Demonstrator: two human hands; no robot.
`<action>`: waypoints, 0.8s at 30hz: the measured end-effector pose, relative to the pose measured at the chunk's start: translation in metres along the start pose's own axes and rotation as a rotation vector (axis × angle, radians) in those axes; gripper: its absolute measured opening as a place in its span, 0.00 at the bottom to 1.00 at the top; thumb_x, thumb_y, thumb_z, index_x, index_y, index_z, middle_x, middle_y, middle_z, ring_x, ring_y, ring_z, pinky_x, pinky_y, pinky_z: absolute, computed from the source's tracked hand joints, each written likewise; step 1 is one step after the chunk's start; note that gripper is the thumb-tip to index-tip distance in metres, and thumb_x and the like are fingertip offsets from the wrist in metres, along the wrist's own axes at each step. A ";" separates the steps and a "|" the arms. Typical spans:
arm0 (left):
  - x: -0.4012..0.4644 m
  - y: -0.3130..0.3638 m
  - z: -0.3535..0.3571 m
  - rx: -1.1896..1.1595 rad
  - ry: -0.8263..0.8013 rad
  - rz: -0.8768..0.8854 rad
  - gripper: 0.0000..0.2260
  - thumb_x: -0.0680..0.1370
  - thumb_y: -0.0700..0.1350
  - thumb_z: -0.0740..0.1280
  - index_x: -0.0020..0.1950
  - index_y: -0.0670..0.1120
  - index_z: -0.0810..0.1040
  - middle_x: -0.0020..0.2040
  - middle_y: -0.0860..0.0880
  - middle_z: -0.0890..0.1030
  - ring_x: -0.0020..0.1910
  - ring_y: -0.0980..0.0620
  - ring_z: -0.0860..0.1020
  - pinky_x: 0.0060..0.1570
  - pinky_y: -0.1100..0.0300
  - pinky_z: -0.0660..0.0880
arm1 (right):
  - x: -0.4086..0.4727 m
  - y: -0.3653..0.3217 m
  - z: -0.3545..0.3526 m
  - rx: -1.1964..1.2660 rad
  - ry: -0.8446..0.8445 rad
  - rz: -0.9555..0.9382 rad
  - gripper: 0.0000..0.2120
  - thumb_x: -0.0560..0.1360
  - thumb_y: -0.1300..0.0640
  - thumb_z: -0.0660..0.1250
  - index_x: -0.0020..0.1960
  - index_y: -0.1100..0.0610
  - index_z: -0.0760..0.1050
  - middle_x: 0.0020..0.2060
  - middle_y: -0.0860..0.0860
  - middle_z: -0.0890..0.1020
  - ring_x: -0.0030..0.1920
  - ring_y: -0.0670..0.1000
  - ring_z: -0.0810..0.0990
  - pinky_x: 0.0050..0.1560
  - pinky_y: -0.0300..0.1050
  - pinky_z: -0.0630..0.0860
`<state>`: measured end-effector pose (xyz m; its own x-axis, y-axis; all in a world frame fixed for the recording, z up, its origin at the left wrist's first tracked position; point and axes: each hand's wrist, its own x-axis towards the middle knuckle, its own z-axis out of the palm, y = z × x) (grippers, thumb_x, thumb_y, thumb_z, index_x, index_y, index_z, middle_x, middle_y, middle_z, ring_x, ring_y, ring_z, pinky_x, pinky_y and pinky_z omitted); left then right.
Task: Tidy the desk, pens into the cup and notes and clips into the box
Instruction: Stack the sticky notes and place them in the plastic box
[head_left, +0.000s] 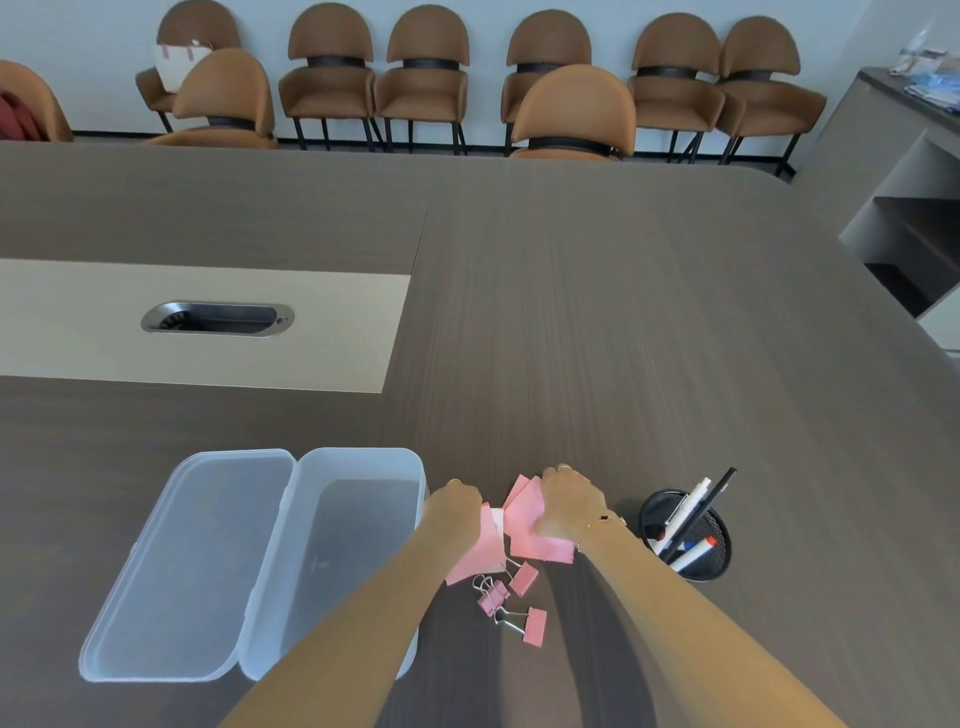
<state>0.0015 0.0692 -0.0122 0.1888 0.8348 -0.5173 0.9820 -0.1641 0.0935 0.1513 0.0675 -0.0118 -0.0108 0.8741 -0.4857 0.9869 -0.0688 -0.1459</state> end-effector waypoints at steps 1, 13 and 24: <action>-0.001 -0.001 -0.001 -0.005 0.007 0.010 0.13 0.79 0.36 0.60 0.63 0.38 0.74 0.63 0.40 0.75 0.63 0.43 0.76 0.61 0.53 0.74 | -0.002 0.003 0.001 0.045 -0.004 0.018 0.25 0.71 0.58 0.70 0.64 0.61 0.67 0.60 0.57 0.75 0.60 0.56 0.76 0.54 0.46 0.76; -0.025 -0.002 -0.032 -0.600 0.061 0.044 0.15 0.78 0.44 0.63 0.62 0.39 0.72 0.60 0.40 0.78 0.52 0.44 0.77 0.44 0.58 0.70 | -0.044 0.014 0.010 1.086 0.222 0.079 0.13 0.70 0.58 0.74 0.53 0.58 0.76 0.45 0.54 0.82 0.44 0.52 0.79 0.34 0.35 0.73; -0.040 -0.001 -0.003 -0.949 -0.016 0.103 0.17 0.77 0.52 0.65 0.57 0.41 0.79 0.54 0.42 0.82 0.50 0.47 0.78 0.46 0.56 0.73 | -0.074 0.015 0.013 1.172 0.013 -0.073 0.22 0.70 0.59 0.74 0.61 0.50 0.72 0.47 0.43 0.83 0.47 0.39 0.80 0.34 0.29 0.77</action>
<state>-0.0067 0.0373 0.0109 0.2820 0.8313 -0.4789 0.5576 0.2642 0.7869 0.1649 -0.0046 0.0106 -0.0531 0.8985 -0.4356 0.2321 -0.4132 -0.8806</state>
